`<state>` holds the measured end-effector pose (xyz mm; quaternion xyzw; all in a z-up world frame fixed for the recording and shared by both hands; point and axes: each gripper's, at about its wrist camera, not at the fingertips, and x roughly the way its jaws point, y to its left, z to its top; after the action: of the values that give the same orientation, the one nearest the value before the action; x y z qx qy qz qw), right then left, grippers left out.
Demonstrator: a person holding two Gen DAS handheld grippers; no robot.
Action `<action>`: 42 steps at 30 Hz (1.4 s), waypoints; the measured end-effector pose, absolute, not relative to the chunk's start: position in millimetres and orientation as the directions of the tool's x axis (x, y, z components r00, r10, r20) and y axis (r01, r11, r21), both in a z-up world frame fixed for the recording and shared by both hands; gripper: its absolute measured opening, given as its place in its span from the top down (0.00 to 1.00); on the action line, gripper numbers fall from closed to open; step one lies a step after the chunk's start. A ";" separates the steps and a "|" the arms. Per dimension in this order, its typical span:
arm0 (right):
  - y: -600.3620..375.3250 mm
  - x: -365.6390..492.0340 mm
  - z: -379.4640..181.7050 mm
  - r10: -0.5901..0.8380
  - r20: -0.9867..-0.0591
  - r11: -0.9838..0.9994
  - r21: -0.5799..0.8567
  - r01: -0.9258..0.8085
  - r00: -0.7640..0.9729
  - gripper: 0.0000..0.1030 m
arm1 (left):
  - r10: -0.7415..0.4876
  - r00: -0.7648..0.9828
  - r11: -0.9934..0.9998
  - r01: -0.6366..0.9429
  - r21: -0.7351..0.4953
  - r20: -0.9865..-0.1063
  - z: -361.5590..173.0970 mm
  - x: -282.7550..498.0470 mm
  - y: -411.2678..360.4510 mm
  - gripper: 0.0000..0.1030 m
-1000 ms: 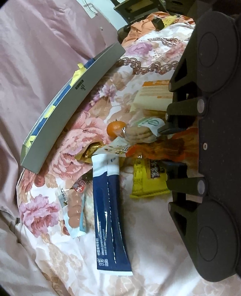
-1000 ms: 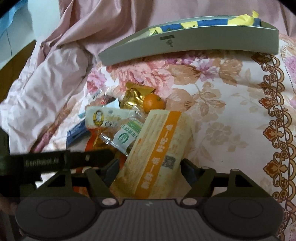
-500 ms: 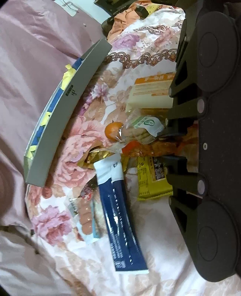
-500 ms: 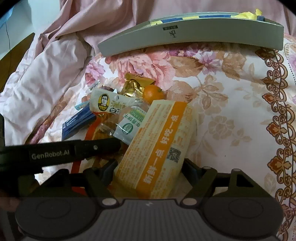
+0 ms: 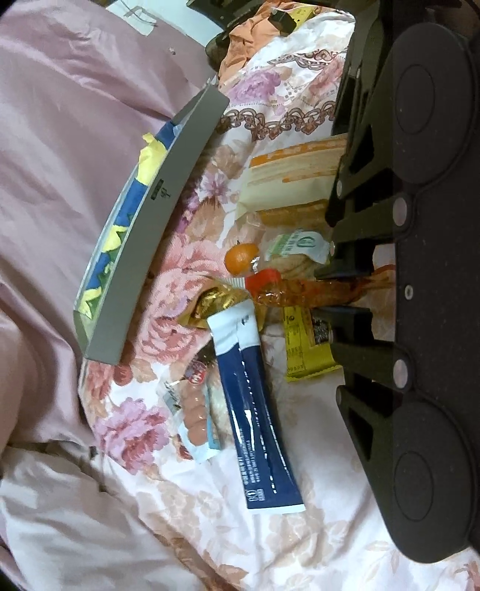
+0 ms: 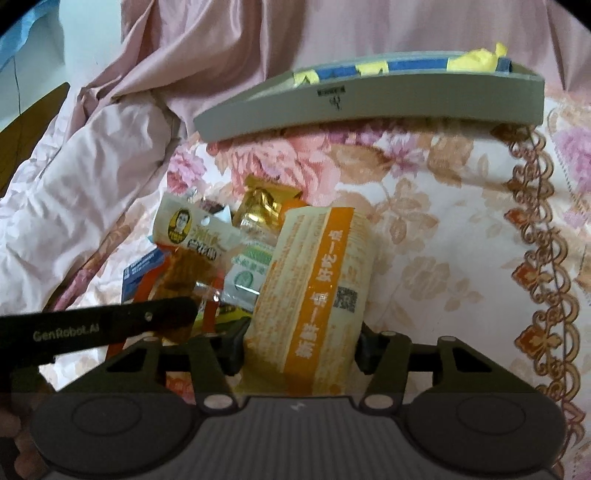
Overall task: Organize snacks
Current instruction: 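Close left gripper on orange strip while right gripper closes on bread bag, then carry orange strip to grey tray with left gripper while right carries bread bag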
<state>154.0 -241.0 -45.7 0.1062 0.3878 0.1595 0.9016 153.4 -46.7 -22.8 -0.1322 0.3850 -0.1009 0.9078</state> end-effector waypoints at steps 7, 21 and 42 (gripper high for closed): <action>-246.8 149.3 -36.6 0.353 -0.615 0.932 0.300 -0.205 0.705 0.44 | -0.292 0.712 0.943 0.101 -0.318 -0.638 -8.8 144.3 -50.9 0.87; -262.4 142.0 -11.5 0.359 -0.482 0.921 0.323 -0.220 0.799 0.44 | -0.300 0.774 0.928 0.101 -0.358 -0.557 15.9 148.7 -60.2 0.87; -320.7 202.8 39.3 0.216 -0.230 0.946 0.289 -0.145 0.949 0.43 | -0.286 0.913 0.904 0.157 -0.399 -0.291 87.6 249.2 -99.8 0.87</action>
<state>202.8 -320.7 39.3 0.1354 0.1306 0.0924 0.9778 249.2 -99.8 87.6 -0.1867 0.1740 -0.1154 0.9600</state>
